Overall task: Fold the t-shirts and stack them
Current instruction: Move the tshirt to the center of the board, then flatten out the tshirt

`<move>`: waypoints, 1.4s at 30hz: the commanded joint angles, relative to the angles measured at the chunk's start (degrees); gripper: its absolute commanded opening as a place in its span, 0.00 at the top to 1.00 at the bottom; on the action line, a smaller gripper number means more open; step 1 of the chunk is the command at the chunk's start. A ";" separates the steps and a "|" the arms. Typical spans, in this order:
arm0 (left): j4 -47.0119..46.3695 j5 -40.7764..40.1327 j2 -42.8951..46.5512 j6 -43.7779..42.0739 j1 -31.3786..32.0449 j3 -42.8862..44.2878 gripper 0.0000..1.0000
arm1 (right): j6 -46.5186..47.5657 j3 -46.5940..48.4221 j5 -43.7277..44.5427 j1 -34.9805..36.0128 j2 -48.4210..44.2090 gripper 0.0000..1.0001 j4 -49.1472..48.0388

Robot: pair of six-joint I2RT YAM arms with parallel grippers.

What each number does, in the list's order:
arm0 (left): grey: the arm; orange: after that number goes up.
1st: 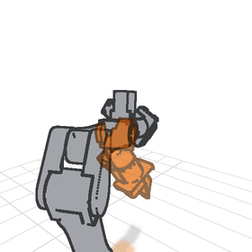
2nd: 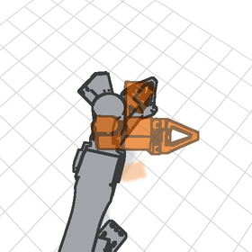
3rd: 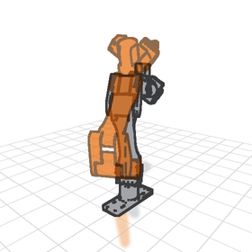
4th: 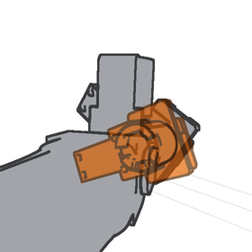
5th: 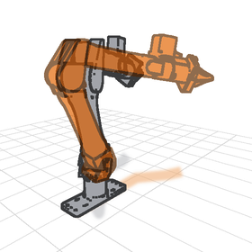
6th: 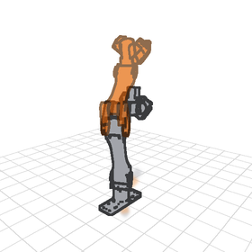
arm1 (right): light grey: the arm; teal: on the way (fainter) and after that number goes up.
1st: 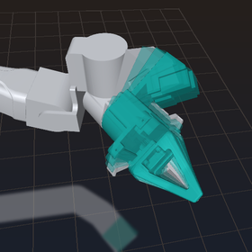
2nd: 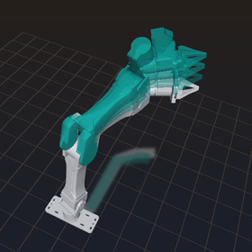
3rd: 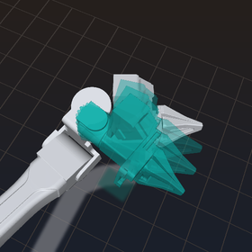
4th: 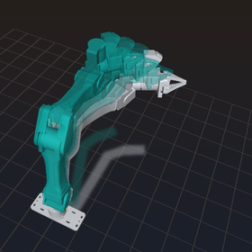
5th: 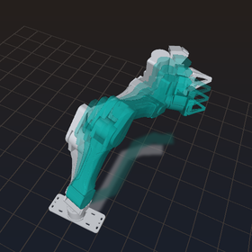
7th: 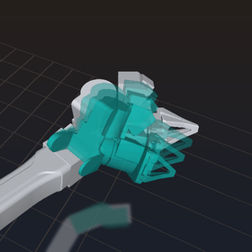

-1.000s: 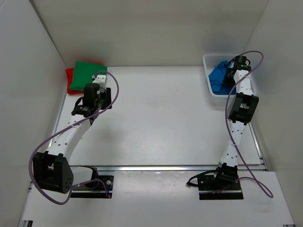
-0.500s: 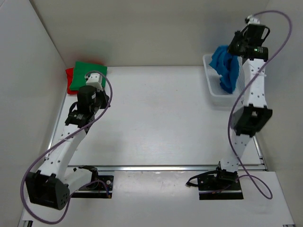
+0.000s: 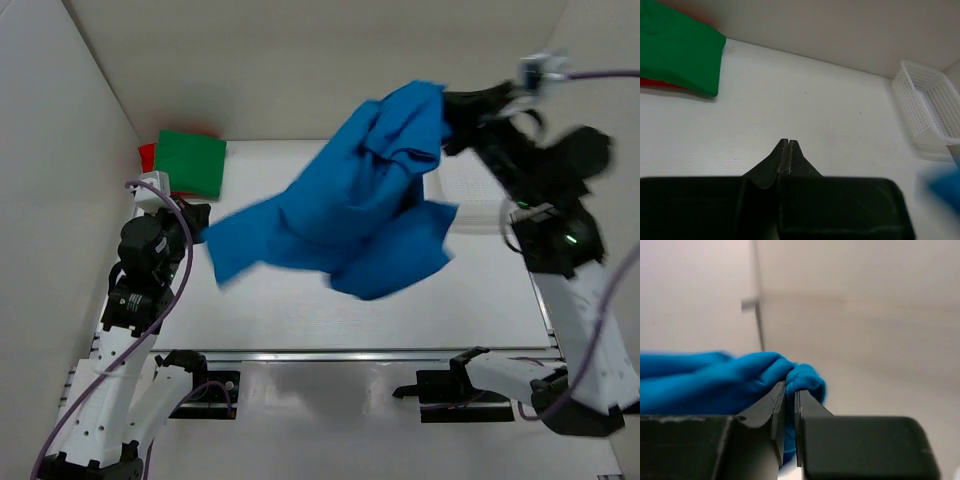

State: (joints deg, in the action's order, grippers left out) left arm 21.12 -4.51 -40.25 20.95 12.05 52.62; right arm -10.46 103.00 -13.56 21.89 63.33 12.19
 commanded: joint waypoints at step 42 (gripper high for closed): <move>-23.94 16.98 -63.63 26.59 39.09 -0.94 0.49 | 1.22 -28.82 9.97 -7.12 46.26 0.48 17.43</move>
State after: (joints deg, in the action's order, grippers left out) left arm -3.53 10.13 -101.56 45.63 49.69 50.50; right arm -10.41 71.94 -2.81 14.15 108.12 28.16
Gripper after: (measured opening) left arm 0.534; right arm 0.558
